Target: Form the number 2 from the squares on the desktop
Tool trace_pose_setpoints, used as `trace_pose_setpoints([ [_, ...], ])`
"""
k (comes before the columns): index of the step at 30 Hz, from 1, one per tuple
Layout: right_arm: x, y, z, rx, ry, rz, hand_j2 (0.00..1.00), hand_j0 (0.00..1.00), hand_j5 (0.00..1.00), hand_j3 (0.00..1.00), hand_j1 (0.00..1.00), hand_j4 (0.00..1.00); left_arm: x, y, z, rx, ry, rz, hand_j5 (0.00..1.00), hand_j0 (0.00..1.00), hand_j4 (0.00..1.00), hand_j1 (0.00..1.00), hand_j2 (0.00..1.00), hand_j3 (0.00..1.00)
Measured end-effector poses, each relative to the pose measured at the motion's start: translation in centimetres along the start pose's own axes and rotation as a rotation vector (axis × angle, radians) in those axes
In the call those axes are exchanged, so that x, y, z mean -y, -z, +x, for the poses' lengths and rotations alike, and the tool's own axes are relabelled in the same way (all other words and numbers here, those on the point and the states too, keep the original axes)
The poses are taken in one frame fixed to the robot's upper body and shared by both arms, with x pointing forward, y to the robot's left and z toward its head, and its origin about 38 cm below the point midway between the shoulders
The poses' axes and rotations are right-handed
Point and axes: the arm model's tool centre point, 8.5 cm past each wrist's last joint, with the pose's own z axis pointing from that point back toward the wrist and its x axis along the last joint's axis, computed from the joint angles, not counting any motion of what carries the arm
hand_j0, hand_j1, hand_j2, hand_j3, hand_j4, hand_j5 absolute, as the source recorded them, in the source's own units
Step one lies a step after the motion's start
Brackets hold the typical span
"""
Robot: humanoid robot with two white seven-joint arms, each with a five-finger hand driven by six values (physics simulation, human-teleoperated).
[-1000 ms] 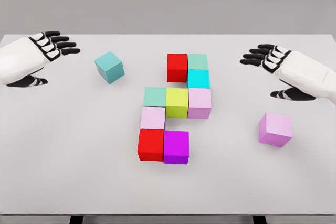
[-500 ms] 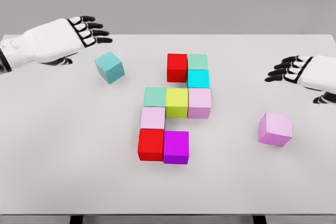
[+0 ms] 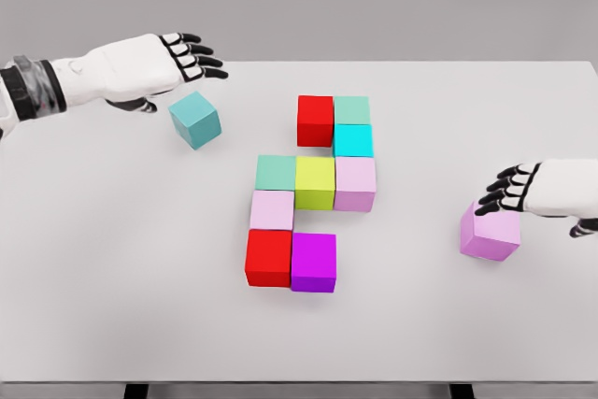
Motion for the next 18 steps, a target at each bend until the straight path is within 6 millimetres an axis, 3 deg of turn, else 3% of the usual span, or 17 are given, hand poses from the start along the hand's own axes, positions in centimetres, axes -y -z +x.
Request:
trace_pose_setpoints([
  [6, 0.9, -0.5, -0.1, -0.006, -0.008, -0.019, 1.0, 1.0, 1.0, 1.0, 1.0, 1.0, 1.4, 1.4, -1.8, -0.04, -0.106, -0.003, 1.0, 1.0, 1.0, 1.0, 1.0, 1.0],
  [18, 2.1, 2.1, 0.7, 0.056, -0.039, -0.037, 1.0, 1.0, 1.0, 1.0, 1.0, 1.0, 3.8, 2.7, -1.2, -0.026, -0.183, -0.036, 1.0, 1.0, 1.0, 1.0, 1.0, 1.0],
])
